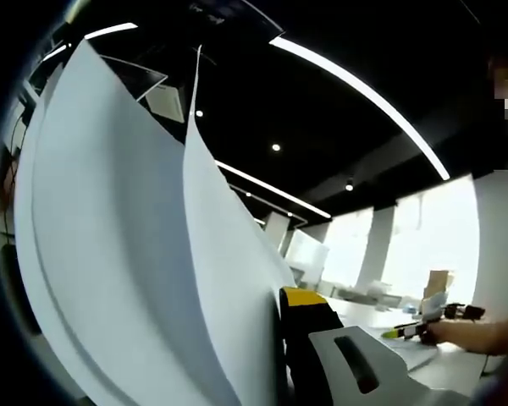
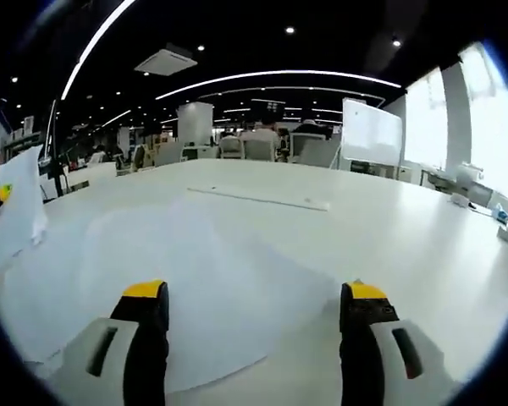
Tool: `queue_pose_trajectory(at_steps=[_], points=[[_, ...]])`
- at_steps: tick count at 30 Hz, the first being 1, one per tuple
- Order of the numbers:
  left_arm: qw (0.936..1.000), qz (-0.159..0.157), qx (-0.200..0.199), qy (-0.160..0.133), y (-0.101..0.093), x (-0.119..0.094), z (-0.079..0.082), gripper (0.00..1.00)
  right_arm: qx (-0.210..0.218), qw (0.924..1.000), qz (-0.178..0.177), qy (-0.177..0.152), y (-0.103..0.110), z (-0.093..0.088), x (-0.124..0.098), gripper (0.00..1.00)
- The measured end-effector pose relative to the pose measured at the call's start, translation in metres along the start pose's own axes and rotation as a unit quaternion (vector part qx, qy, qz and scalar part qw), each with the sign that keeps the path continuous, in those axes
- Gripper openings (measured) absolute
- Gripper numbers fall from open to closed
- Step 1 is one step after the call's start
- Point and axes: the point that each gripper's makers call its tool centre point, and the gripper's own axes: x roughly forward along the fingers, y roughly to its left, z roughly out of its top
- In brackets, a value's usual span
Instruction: Organize the stack of printing papers by aligning and flattening the scattered papers on the table
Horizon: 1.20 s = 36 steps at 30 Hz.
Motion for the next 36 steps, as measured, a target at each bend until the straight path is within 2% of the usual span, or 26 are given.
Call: queue_pose_trajectory(at_steps=[13, 21, 23, 25, 26, 28, 31, 34, 36], points=[[1.0000, 0.000, -0.002, -0.002, 0.001, -0.001, 0.001, 0.10, 0.004, 0.9999, 0.010, -0.001, 0.007, 0.000, -0.001, 0.69], [1.0000, -0.001, -0.004, -0.003, 0.001, -0.001, 0.001, 0.10, 0.012, 0.9999, -0.004, -0.001, 0.004, -0.001, -0.002, 0.56], [1.0000, -0.001, -0.004, -0.004, 0.001, -0.001, 0.001, 0.10, 0.015, 0.9998, -0.013, -0.002, 0.000, -0.001, -0.002, 0.49], [1.0000, -0.001, -0.005, -0.004, 0.001, -0.001, 0.001, 0.10, 0.024, 0.9992, -0.031, -0.001, -0.009, -0.003, -0.007, 0.36], [1.0000, -0.001, -0.005, -0.004, 0.001, -0.001, 0.001, 0.10, 0.033, 0.9987, -0.040, 0.002, -0.013, -0.005, -0.010, 0.24], [1.0000, -0.001, -0.005, -0.004, 0.001, -0.001, 0.001, 0.10, 0.051, 0.9978, -0.043, 0.001, -0.016, -0.005, -0.012, 0.14], [1.0000, -0.001, -0.005, -0.003, 0.001, -0.001, 0.002, 0.10, 0.080, 0.9964, -0.027, -0.002, -0.017, -0.004, -0.014, 0.11], [1.0000, -0.001, -0.005, -0.005, 0.001, -0.001, 0.002, 0.10, 0.070, 0.9970, -0.033, 0.004, -0.017, -0.006, -0.015, 0.02], [1.0000, -0.001, -0.006, -0.005, 0.001, -0.001, 0.002, 0.10, 0.070, 0.9970, -0.033, 0.004, -0.017, -0.006, -0.015, 0.01]])
